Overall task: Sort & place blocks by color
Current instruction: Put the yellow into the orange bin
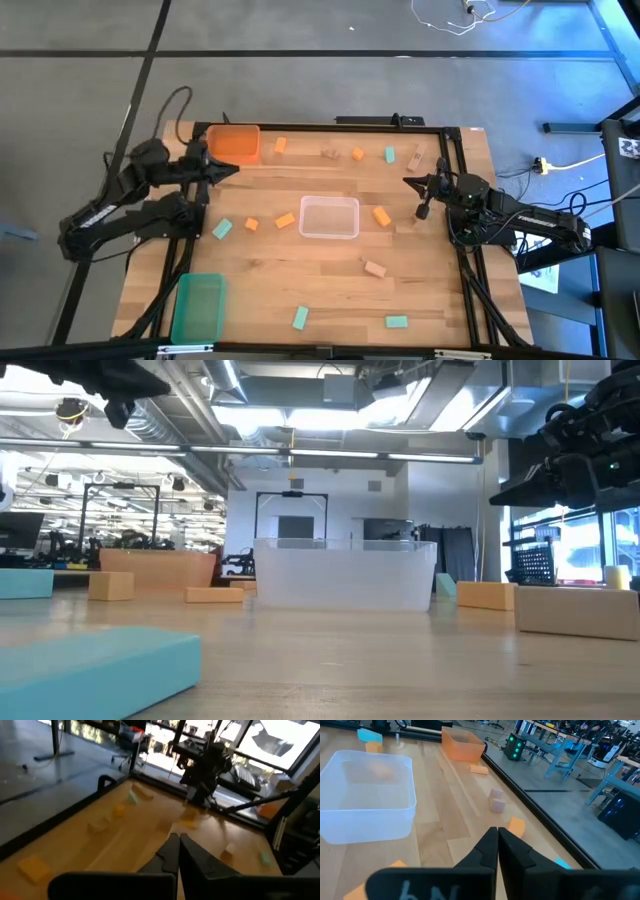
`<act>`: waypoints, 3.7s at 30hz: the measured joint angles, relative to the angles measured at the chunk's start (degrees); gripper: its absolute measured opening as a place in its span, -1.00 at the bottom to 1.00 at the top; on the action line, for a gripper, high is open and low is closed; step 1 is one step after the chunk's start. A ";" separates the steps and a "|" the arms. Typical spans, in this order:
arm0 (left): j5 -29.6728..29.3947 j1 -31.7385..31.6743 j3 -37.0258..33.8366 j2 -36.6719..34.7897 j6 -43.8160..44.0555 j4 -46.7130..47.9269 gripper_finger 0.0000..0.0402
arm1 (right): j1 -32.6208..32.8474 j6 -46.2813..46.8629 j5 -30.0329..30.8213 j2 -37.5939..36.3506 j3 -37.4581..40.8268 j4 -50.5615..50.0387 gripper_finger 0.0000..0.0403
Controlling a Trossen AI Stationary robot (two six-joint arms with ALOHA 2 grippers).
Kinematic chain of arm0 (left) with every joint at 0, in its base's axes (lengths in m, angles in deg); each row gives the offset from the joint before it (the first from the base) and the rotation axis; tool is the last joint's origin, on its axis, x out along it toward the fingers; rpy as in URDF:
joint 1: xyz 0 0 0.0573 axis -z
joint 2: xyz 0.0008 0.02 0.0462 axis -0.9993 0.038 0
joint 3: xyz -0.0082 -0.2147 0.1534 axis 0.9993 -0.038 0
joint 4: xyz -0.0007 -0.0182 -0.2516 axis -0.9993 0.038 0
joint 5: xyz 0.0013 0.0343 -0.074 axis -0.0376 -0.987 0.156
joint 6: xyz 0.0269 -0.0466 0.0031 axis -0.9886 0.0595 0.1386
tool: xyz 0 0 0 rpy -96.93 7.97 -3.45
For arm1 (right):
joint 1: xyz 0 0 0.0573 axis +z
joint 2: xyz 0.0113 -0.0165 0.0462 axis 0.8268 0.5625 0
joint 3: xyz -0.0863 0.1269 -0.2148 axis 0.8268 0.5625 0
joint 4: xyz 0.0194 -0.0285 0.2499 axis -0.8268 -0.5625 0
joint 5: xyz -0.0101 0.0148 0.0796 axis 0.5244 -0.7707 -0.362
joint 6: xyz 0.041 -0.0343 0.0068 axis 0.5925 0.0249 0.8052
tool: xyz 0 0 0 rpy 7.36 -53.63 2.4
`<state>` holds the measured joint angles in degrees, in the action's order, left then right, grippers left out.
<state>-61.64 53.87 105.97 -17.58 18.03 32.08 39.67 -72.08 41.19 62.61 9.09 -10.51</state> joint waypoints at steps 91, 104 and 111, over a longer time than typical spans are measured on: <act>-19.95 32.10 4.05 43.71 38.02 19.68 0.29 | -0.01 4.39 -30.08 0.00 0.02 -0.92 -0.93; -23.65 36.50 4.05 54.49 48.17 14.04 0.29 | -0.02 4.38 -30.06 0.00 0.02 -0.95 -0.93; -24.40 38.08 4.07 56.60 50.90 13.54 0.29 | -0.02 4.39 -30.08 0.00 0.02 -0.95 -0.93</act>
<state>-86.05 91.95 110.03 39.03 68.93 45.63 39.65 -67.69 11.12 62.61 9.11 -11.46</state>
